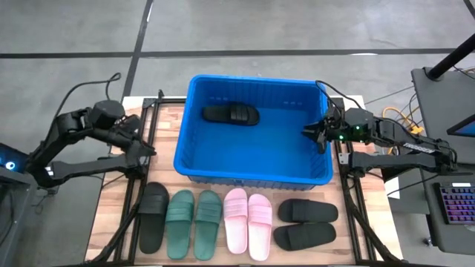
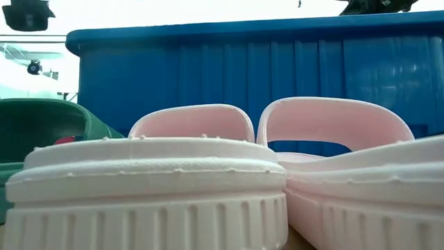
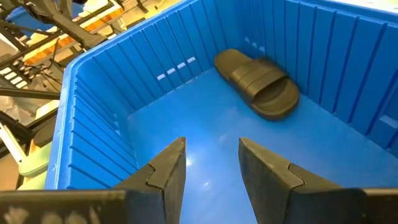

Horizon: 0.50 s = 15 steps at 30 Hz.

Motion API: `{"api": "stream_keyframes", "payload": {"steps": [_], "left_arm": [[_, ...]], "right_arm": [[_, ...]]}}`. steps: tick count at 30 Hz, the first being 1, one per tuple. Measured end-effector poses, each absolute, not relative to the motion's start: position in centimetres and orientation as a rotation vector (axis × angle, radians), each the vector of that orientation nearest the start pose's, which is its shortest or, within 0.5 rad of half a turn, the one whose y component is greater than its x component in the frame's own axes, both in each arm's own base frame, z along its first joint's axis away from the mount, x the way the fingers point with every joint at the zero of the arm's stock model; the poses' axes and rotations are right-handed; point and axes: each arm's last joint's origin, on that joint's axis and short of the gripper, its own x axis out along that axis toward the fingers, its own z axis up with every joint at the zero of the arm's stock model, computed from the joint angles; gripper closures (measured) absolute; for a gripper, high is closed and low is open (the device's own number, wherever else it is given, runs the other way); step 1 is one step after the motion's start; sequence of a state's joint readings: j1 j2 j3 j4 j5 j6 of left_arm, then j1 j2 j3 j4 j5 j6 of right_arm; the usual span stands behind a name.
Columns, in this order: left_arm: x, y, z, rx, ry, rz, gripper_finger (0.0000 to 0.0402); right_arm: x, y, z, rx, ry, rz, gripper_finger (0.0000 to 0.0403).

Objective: Pick and place slides into bin
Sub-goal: Stack the black slipper on top of the black slipper in the blue bin

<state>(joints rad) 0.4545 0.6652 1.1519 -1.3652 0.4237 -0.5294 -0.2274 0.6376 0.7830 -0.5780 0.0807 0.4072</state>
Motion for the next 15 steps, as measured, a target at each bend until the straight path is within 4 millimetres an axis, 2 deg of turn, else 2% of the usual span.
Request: {"api": "stream_keyframes", "payload": {"steps": [3,12,15], "left_arm": [[5.5,1.3,35.6,-0.878,0.888,0.235,0.0235],[5.7,1.5,34.8,-0.814,1.008,0.229,0.0235],[6.2,1.5,34.0,-0.827,1.059,0.142,0.0235]], "right_arm": [[12.5,-3.1,31.5,0.430,0.371,-0.388,0.0264],[12.5,-3.1,31.3,0.430,0.387,-0.392,0.0264],[12.5,-3.1,31.3,0.431,0.387,-0.392,0.0264]]}}
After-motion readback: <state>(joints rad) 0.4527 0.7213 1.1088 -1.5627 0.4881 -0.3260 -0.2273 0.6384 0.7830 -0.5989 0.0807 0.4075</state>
